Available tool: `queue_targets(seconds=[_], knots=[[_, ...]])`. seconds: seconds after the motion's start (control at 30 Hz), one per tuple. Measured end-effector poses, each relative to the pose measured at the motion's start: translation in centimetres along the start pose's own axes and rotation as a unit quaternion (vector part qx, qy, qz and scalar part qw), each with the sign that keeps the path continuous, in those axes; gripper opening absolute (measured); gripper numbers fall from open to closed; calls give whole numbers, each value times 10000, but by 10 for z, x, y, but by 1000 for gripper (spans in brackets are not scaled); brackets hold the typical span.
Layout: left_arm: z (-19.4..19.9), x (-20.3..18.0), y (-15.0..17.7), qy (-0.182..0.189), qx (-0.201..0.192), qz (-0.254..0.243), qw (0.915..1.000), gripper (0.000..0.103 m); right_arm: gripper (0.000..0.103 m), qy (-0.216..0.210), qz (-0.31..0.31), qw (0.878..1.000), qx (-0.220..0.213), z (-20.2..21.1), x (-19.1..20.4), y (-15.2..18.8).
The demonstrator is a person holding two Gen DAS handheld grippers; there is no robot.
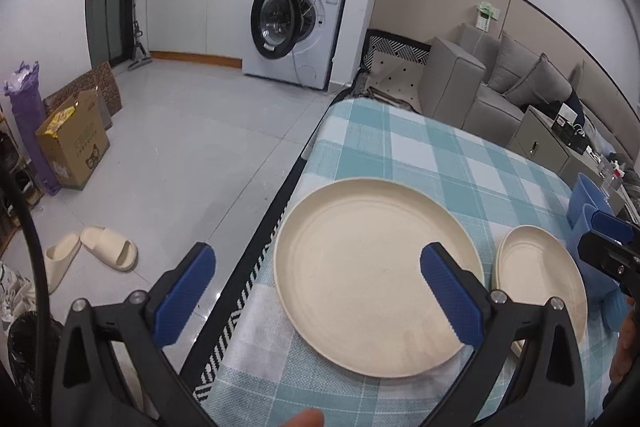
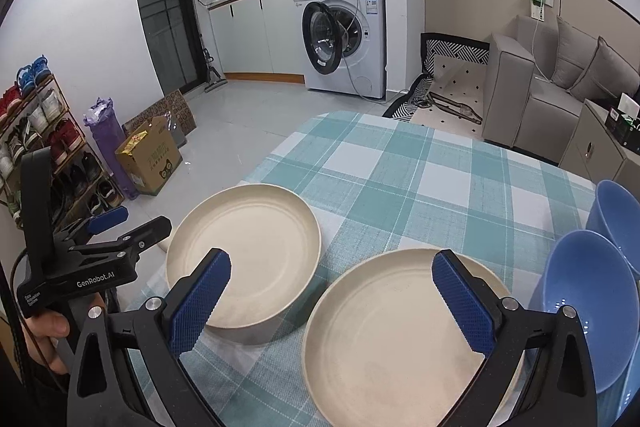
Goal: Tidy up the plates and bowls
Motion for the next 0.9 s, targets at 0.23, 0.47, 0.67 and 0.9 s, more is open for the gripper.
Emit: queue_targets(seconds=[0.23, 0.47, 0.67, 0.9], knots=[[-18, 2, 8, -117, 121, -86, 9998, 103, 103, -34, -41, 9997, 241, -36, -2, 6], [-32, 10, 12, -134, 276, 26, 9995, 103, 103, 0, -65, 9990, 447, -65, -8, 11], [-42, 14, 17, -175, 412, 66, 9990, 103, 102, -22, -72, 9983, 586, -83, -10, 13], [-51, 19, 20, -82, 551, 129, 9984, 101, 102, -5, 75, 9971, 755, -105, -2, 14]])
Point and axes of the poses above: each gripper's, at about its wrist camera, not at the fingertips, and z roughly against the way its jaws point, x to its left, y to its underside, the point moved 5 cm from there along -z, roughly the way its jaws point, and after that the axes turned 7 degrees about -y, right-handed, at the moved point
